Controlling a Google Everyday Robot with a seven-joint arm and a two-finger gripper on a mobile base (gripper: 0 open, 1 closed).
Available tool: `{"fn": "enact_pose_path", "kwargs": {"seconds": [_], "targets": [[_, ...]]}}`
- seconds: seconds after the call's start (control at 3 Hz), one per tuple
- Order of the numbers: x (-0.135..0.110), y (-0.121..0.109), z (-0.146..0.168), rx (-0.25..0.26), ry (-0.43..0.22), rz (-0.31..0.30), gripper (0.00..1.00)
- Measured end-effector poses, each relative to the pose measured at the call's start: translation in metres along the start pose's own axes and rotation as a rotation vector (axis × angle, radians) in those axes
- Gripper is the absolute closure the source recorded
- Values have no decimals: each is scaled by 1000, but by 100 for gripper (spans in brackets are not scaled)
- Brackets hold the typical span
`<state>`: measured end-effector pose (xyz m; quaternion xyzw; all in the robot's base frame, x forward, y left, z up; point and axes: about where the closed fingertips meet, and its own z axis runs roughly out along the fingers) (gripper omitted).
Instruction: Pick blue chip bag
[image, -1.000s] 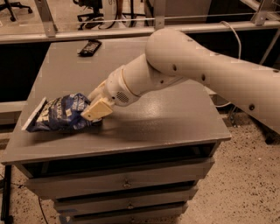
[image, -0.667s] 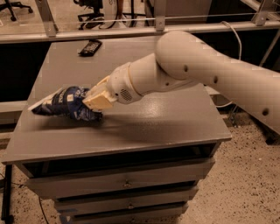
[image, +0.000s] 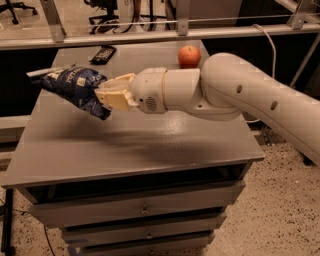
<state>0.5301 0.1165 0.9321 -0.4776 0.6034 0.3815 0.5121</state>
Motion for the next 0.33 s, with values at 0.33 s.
{"fn": "enact_pose_path", "kwargs": {"seconds": [0.33], "targets": [[-6,5,2,-8,-15,-11,100]]}}
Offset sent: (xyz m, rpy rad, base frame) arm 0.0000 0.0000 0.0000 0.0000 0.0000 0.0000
